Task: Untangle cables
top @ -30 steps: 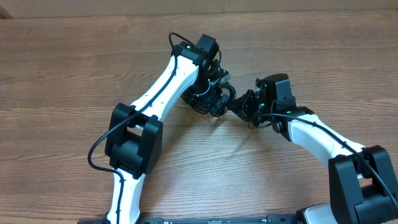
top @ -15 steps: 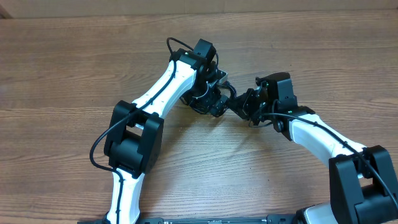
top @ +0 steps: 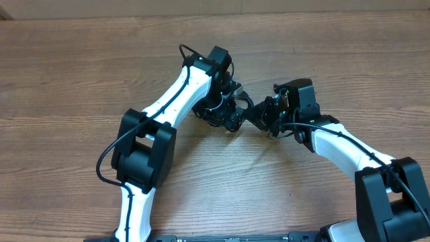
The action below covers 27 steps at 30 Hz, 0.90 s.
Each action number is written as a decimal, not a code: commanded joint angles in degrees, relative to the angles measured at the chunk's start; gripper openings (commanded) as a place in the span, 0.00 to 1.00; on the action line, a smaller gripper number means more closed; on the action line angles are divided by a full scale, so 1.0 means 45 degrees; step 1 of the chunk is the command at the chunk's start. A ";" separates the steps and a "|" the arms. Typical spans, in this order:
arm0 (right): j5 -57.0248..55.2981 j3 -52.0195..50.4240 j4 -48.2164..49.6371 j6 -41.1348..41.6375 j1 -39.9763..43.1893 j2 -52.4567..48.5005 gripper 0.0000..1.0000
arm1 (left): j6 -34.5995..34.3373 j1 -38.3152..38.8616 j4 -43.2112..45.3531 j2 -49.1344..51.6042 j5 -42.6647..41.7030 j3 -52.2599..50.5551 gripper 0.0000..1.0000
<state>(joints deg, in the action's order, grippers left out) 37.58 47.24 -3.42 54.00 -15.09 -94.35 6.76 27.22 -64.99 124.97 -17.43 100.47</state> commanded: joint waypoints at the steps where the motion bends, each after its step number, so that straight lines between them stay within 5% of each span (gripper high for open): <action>1: -0.0044 0.0180 0.0180 -0.0005 0.0024 0.0078 0.04 | 0.1112 -0.0078 -0.0287 -0.0903 -0.0801 -0.0015 1.00; 18: -0.0189 0.0180 0.0141 -0.0121 0.0024 0.0078 0.04 | 0.0821 -0.0466 -0.0578 -0.2147 -0.0447 -0.0015 1.00; 27: -0.1127 0.0180 -0.2225 -0.1491 -0.0073 0.0078 0.04 | -0.0287 -0.1530 -0.0466 -0.2195 -0.0418 -0.0015 0.99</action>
<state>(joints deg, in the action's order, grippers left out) 34.83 47.24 -12.12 50.76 -15.09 -94.35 8.01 21.89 -67.26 117.21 -19.46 100.47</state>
